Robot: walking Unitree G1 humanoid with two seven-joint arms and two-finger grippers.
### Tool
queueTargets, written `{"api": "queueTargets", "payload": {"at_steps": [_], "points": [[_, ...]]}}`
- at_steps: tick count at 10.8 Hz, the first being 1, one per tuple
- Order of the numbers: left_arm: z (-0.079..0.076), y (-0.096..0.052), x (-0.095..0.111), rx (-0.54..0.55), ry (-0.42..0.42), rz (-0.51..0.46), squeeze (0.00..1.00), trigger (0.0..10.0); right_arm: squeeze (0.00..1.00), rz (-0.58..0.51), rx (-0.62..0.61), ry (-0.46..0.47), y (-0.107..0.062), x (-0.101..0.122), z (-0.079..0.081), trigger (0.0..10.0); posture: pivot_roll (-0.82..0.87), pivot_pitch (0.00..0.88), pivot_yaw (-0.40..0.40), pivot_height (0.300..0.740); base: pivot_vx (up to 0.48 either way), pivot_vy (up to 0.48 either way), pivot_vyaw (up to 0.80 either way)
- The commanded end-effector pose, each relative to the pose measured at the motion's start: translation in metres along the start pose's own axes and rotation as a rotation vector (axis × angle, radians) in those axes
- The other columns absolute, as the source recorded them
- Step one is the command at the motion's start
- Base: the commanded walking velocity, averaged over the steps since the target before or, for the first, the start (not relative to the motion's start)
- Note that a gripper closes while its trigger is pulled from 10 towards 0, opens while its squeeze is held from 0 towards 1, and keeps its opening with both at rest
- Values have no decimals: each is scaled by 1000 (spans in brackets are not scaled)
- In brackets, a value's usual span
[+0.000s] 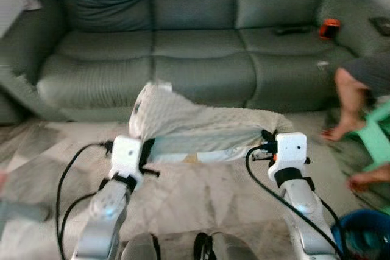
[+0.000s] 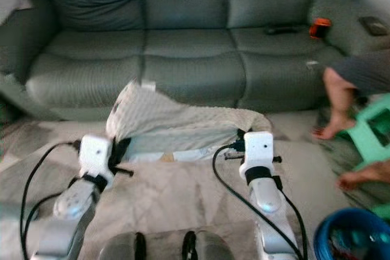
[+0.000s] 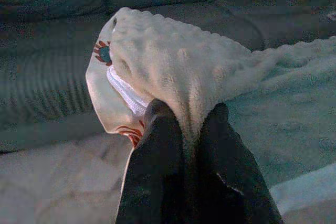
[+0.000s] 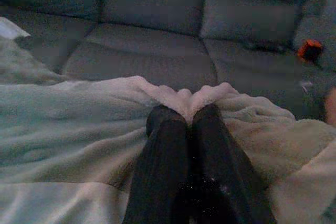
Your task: Move the pillow to the sofa
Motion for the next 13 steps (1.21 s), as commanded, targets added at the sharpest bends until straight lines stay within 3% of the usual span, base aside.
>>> {"api": "queueTargets", "payload": {"at_steps": [1,5,9,13], "points": [[10,-2,10,41,4,-48,0,10000,0,-58,-2,-31,0,12,-5,10000,-30,130,-42,740,0,0,0],[4,1,14,2,-19,-66,0,10000,0,-63,-1,-29,2,13,-3,10000,-41,130,-40,740,212,0,359],[-2,3,16,-28,-33,-73,0,10000,0,-63,3,-29,2,13,-3,10000,-44,131,-43,740,412,0,436],[-6,6,14,-34,-41,-61,0,10000,0,-41,-8,12,4,10,-4,10000,-46,130,-46,740,329,0,-200]]}}
Point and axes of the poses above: a point about 5 cm out from each wrist's last joint towards the gripper, its own y axis pointing out of the wrist towards the gripper, its own x axis along the axis of the wrist's last joint, z = x × y, the point moved 2 cm from there along y, pointing out of the wrist towards the gripper, and after that the axes turned 2 degrees about y, right-handed, at the moved point
